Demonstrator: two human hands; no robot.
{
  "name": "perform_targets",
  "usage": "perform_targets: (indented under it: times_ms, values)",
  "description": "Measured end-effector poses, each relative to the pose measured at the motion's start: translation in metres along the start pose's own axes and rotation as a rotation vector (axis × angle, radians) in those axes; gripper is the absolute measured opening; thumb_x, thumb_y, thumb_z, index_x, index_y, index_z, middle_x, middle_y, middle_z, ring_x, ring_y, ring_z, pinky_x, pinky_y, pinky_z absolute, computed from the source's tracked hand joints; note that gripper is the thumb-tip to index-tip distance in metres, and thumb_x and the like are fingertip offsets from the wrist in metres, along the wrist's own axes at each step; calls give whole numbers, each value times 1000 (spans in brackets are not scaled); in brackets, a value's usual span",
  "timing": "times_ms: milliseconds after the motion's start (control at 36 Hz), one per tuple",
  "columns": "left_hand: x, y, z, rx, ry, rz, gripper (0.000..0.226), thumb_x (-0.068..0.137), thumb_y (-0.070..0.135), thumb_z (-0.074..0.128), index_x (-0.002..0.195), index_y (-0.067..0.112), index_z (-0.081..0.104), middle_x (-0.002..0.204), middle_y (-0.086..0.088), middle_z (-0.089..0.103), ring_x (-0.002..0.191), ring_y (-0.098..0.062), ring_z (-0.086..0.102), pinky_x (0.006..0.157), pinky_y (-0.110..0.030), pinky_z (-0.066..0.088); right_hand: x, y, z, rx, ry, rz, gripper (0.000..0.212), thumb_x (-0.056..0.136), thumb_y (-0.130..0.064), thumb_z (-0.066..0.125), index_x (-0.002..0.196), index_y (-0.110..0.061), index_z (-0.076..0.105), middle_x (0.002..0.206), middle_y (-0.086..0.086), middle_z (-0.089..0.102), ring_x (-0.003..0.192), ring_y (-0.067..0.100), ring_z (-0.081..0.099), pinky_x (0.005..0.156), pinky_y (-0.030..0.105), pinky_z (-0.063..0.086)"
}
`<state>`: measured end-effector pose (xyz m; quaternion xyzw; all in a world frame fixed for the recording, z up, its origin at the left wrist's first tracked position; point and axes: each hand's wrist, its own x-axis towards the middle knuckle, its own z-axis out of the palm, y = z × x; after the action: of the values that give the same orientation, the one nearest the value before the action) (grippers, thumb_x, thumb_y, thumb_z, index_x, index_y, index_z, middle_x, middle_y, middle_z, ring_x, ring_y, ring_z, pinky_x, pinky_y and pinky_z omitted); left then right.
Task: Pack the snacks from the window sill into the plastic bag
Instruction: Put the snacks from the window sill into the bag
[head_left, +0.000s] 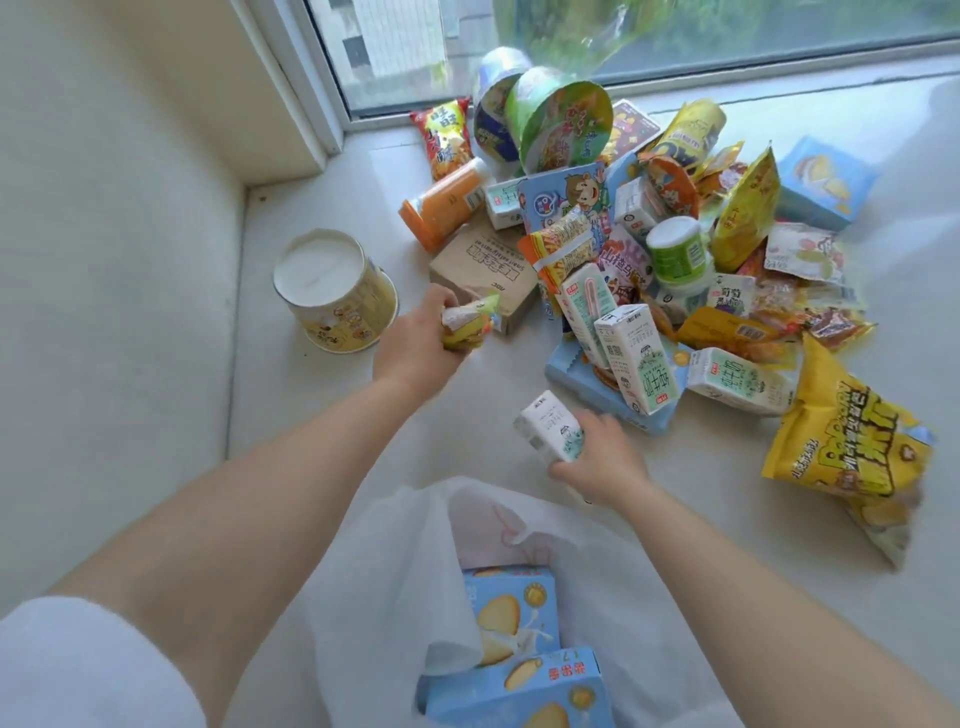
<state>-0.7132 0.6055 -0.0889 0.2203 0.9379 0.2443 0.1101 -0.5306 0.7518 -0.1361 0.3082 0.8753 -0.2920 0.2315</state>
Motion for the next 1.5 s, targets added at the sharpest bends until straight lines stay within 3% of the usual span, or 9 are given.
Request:
perform_targets:
  times_ms: [111,222,417,611,722,806,1083,1361,1500]
  values:
    - [-41,11,-26,-244,-7,-57,43,72,37,74,93,40,37,76,21,52,71,-19,54,57,-33,47,-31,10,-11,305,93,45,53,66,-33,76,110,-19,49,111,5,48,94,21,53,72,32,46]
    - [-84,27,-40,-436,-77,-68,43,68,38,76,85,46,38,81,8,60,72,-21,58,52,-32,47,-61,18,-19,591,96,89,44,67,-29,78,102,-23,51,105,3,58,88,21,60,53,25,42]
    - [-154,42,-30,-435,-208,-14,47,70,37,79,88,44,36,84,1,63,61,-18,59,43,-26,46,-114,38,-22,833,81,63,37,70,-19,79,97,-26,54,92,-4,66,80,14,63,56,28,46]
    - [-206,53,15,-210,-405,143,45,75,41,73,98,37,34,89,3,62,79,-24,58,63,-32,43,-153,59,-6,863,100,64,39,70,-13,79,98,-25,54,93,-6,64,81,9,61,60,25,45]
    - [-222,50,34,205,-454,349,48,76,26,66,116,32,39,108,-1,61,92,-29,59,65,-30,37,-170,70,5,865,92,81,42,71,-13,79,105,-19,55,96,-2,65,85,14,63,66,29,49]
    - [-231,33,38,426,-513,438,59,76,39,66,127,32,36,115,-1,58,103,-29,57,72,-31,40,-180,76,13,830,55,93,42,70,-15,80,105,-17,56,97,0,66,89,19,64,74,34,50]
    - [-235,-17,5,804,-567,217,43,86,15,54,126,24,43,124,-6,49,114,-26,53,83,-35,42,-186,69,34,661,-26,86,40,67,-19,81,97,-18,55,97,0,66,89,20,64,79,38,53]
    - [-261,-6,20,561,-271,313,53,87,14,47,137,26,35,126,-2,45,111,-24,48,78,-34,41,-182,51,41,455,-15,28,36,64,-22,80,84,-26,50,86,-5,63,82,17,62,69,31,51]
    - [-269,-11,40,465,-554,285,63,89,20,54,144,30,24,135,-4,40,120,-27,43,86,-39,40,-179,43,44,402,20,23,39,64,-23,79,91,-24,51,90,-5,62,83,16,60,68,31,51]
